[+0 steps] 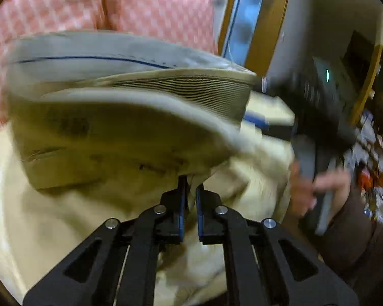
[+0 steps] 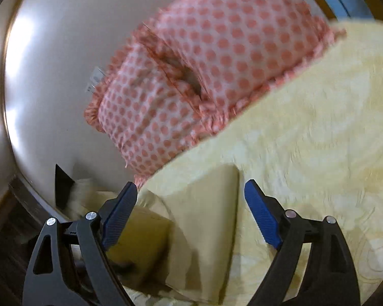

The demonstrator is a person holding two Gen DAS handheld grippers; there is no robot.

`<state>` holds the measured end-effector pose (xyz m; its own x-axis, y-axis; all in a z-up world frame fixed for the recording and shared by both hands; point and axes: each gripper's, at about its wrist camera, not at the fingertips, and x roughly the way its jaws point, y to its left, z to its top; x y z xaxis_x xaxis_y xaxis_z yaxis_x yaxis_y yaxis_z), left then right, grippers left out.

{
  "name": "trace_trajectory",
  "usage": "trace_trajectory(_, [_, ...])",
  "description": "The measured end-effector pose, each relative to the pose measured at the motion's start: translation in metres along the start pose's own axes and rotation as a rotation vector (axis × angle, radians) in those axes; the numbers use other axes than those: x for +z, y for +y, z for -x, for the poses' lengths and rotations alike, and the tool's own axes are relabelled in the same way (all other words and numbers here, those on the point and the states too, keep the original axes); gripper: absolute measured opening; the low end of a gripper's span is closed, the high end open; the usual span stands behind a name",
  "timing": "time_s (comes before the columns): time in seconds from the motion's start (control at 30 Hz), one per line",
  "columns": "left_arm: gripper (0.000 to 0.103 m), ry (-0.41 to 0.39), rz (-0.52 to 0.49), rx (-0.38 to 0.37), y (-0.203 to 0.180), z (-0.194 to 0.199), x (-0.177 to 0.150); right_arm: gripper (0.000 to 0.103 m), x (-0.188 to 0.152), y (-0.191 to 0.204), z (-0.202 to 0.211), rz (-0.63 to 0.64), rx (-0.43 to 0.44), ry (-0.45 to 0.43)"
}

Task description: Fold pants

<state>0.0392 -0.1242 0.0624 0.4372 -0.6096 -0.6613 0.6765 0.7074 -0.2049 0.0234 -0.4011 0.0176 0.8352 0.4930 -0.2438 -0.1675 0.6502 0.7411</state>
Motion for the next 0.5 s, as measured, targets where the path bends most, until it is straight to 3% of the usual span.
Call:
trace_trajectory(0.07, [0.013, -0.034, 0.038, -0.056, 0.008, 0.017, -0.006, 0.088, -0.002, -0.01, -0.013, -0.03, 0.006, 0.062])
trace_trajectory(0.13, [0.023, -0.125, 0.038, -0.071, 0.015, 0.054, -0.005, 0.088, -0.003, -0.016, -0.02, -0.038, 0.005, 0.098])
trace_trajectory(0.2, [0.049, -0.192, -0.008, 0.008, 0.016, 0.081, -0.003, 0.088, -0.005, -0.02, -0.026, -0.054, -0.003, 0.12])
trace_trajectory(0.27, [0.05, -0.223, -0.007, 0.066, 0.024, 0.097, -0.004, 0.088, -0.006, -0.022, -0.027, -0.068, -0.004, 0.114])
trace_trajectory(0.37, [0.05, -0.193, 0.09, 0.112, 0.048, 0.093, -0.006, 0.088, -0.008, -0.021, -0.021, -0.062, 0.001, 0.098])
trace_trajectory(0.5, [0.054, -0.129, 0.17, 0.105, 0.061, 0.071, -0.011, 0.088, -0.006, -0.028, -0.015, -0.078, -0.013, 0.087])
